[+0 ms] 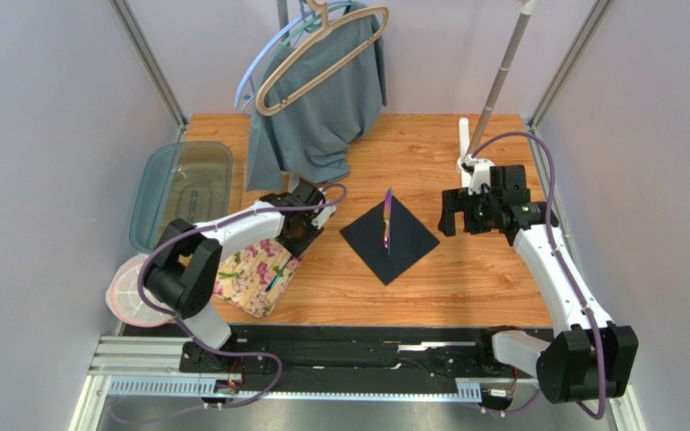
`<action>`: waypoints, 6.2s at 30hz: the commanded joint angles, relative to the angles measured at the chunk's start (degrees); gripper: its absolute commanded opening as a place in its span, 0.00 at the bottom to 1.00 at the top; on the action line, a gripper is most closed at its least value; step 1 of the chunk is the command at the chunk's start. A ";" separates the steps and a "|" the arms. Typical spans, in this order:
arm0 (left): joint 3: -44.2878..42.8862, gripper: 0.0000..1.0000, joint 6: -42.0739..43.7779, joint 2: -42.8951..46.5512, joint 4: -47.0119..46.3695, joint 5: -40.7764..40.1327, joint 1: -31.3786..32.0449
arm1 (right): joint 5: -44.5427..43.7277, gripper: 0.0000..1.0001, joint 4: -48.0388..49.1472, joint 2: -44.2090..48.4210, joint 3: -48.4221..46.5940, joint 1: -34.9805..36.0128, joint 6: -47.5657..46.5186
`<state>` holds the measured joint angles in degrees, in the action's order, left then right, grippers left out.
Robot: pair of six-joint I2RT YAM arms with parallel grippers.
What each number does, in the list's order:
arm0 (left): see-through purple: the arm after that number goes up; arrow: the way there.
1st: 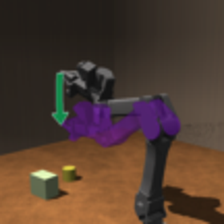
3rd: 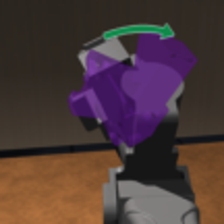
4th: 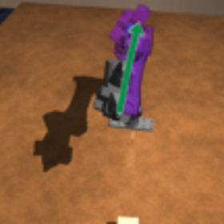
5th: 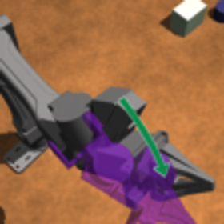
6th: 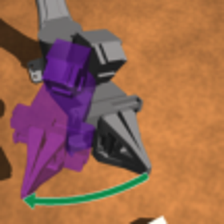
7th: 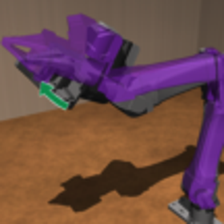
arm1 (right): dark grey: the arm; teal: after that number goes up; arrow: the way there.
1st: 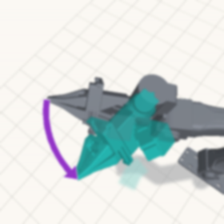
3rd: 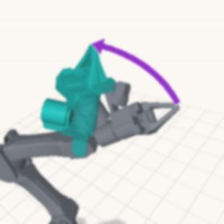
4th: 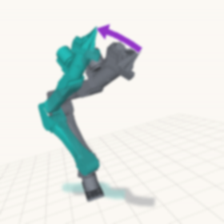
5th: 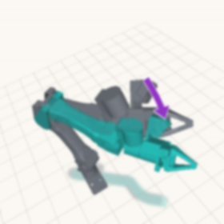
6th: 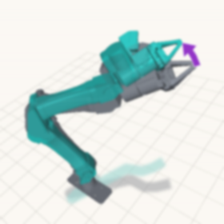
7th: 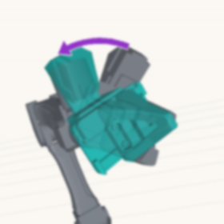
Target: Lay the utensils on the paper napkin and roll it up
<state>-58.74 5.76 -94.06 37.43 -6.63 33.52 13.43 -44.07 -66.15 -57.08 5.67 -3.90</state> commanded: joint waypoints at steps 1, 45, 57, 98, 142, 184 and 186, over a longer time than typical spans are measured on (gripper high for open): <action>-2.87 0.41 0.31 -2.53 -2.62 3.38 -1.00 | 0.10 1.00 0.13 -0.03 -1.81 -0.14 -0.76; -43.72 0.00 -37.04 -14.56 8.63 6.19 11.74 | -1.82 1.00 -0.57 -3.72 -4.35 -0.40 0.56; -58.59 0.00 -49.70 -33.29 5.38 10.41 14.03 | -2.36 1.00 -0.66 -5.39 -5.06 -1.45 0.56; -67.12 0.00 -48.92 -44.19 4.40 4.79 12.01 | -1.21 1.00 0.04 -4.51 -3.13 -1.89 0.39; -51.06 0.66 -33.64 -21.89 1.69 3.83 10.87 | 13.81 1.00 -0.84 -11.10 -2.51 1.70 1.18; 10.75 0.89 -4.36 44.41 -6.84 34.32 -5.57 | 17.16 0.52 12.34 -30.70 -7.17 28.52 5.22; 10.75 0.89 -3.74 43.88 -6.84 34.32 -5.57 | 16.11 0.47 12.26 -31.41 -6.91 28.95 4.52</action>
<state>-47.62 0.97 -49.87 33.30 25.89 28.12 31.53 -35.27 -96.42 -63.68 33.54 0.43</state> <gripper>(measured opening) 0.890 0.518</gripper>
